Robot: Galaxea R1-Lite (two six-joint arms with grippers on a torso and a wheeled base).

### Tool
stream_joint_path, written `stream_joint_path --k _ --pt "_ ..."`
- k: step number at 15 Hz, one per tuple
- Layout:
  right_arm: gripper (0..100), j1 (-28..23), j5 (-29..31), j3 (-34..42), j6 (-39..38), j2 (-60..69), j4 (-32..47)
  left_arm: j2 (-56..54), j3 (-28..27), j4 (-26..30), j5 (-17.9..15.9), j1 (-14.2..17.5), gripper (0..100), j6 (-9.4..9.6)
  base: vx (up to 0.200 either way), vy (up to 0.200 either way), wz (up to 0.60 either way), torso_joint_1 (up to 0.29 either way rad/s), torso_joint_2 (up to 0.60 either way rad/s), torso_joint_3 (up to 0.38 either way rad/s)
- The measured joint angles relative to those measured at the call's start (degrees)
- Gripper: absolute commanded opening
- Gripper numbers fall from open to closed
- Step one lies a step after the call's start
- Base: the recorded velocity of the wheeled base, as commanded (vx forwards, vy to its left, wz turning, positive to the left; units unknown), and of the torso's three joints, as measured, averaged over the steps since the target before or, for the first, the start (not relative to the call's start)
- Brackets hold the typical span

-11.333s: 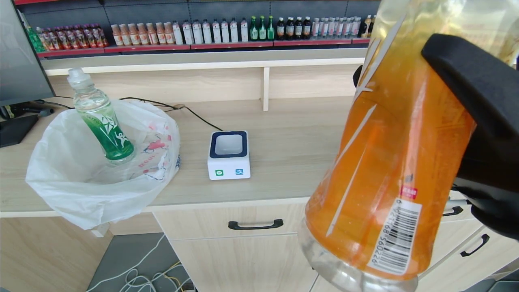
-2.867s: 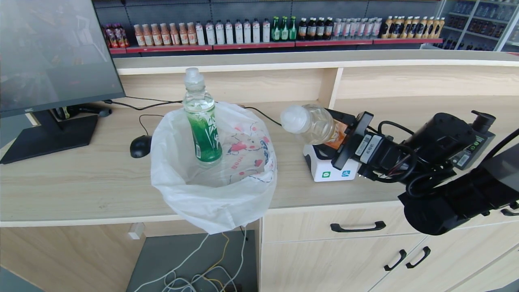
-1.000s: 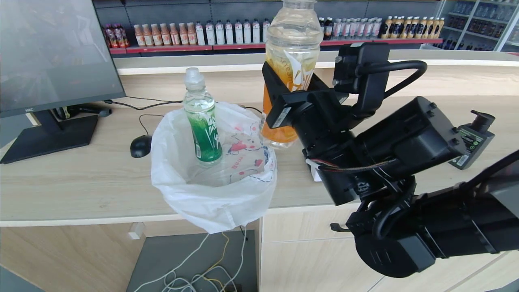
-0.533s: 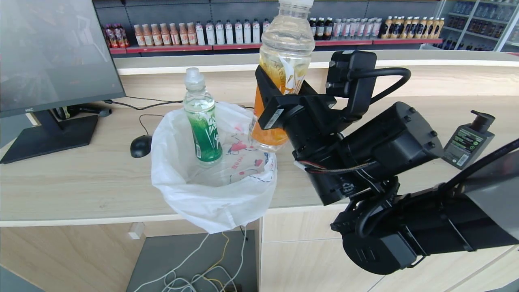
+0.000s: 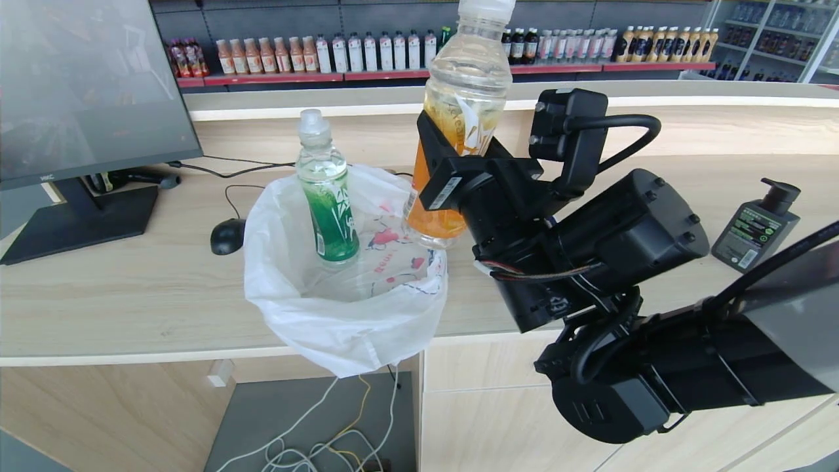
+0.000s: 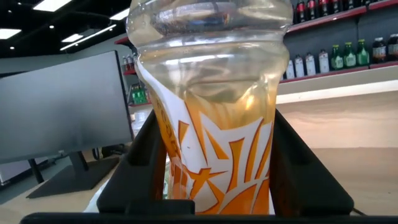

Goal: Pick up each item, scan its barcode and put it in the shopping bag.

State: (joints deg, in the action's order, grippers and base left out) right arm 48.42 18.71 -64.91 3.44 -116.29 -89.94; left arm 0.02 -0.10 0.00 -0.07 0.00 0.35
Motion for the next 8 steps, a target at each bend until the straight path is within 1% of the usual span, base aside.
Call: stream_joint_path --k 4,8 --pt "0 -0.1 0.0 1.0 -1.0 -0.2 0.0 0.0 0.0 0.0 0.0 0.0 100 -0.04 0.000 0.000 0.00 0.000 0.00 0.000" --pt "0 -0.1 0.0 3.5 -1.0 -0.3 0.1 0.0 0.0 0.0 0.0 0.0 100 -0.02 0.000 0.200 0.00 0.004 0.00 0.002"
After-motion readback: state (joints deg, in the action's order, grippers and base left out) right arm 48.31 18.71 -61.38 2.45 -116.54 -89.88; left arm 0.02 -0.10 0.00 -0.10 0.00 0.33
